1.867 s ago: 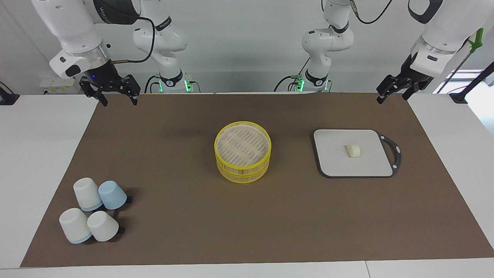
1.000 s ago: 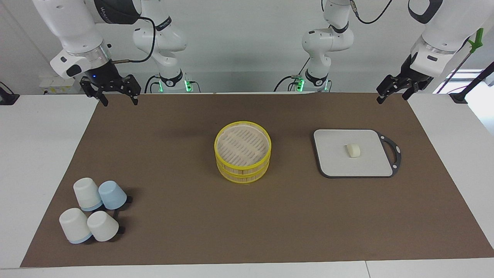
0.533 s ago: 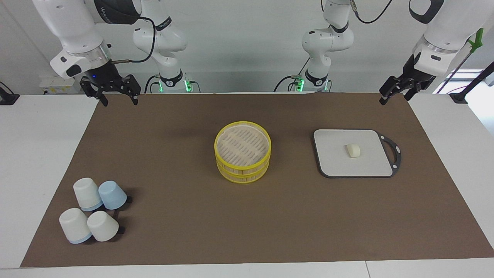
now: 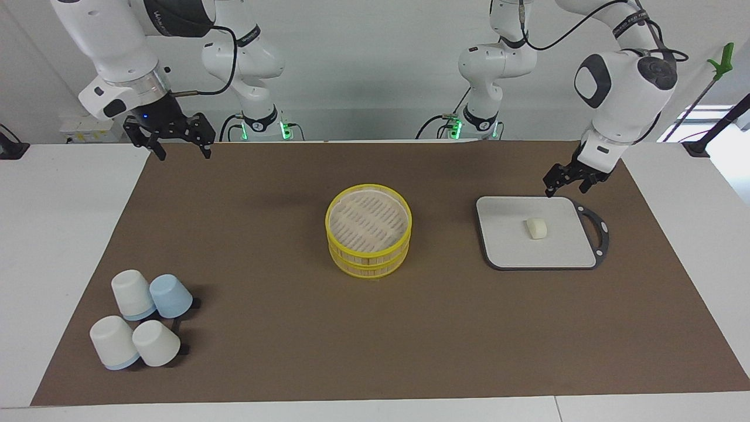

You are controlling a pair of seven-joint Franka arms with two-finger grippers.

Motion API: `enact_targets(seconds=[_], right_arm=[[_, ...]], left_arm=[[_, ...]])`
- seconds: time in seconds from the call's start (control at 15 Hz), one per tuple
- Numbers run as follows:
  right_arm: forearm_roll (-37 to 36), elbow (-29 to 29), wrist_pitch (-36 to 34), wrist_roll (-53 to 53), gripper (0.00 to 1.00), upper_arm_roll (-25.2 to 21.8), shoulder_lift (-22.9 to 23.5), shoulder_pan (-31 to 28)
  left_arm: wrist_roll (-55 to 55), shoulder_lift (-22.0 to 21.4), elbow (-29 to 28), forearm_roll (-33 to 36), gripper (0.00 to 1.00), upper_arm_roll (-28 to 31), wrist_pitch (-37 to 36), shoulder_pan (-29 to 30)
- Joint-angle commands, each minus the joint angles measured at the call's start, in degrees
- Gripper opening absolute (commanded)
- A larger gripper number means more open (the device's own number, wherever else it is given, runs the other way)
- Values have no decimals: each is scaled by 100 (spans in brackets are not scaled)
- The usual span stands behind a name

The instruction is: Place bun in steamer

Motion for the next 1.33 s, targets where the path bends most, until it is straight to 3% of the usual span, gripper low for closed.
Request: enact_targets(seconds=[0.0, 0.2, 0.4, 0.53, 0.73, 1.27], right_arm=[[-5, -118, -35, -187, 100, 55, -136, -43], [21, -223, 17, -90, 100, 72, -163, -16], [82, -425, 297, 880, 100, 73, -128, 623], [83, -443, 543, 1638, 100, 73, 21, 1255], [83, -312, 887, 2343, 100, 73, 433, 1889], [39, 961, 1230, 4206, 100, 72, 1936, 3332]], left_arm=[[165, 55, -384, -34, 100, 12, 507, 37], [148, 345, -753, -34, 100, 12, 1261, 11], [192, 670, -1053, -34, 100, 12, 2036, -24], [201, 680, -1185, -34, 100, 12, 2169, -24], [192, 706, -1229, -34, 100, 12, 2240, -24], [201, 776, -1273, -34, 100, 12, 2249, -33]])
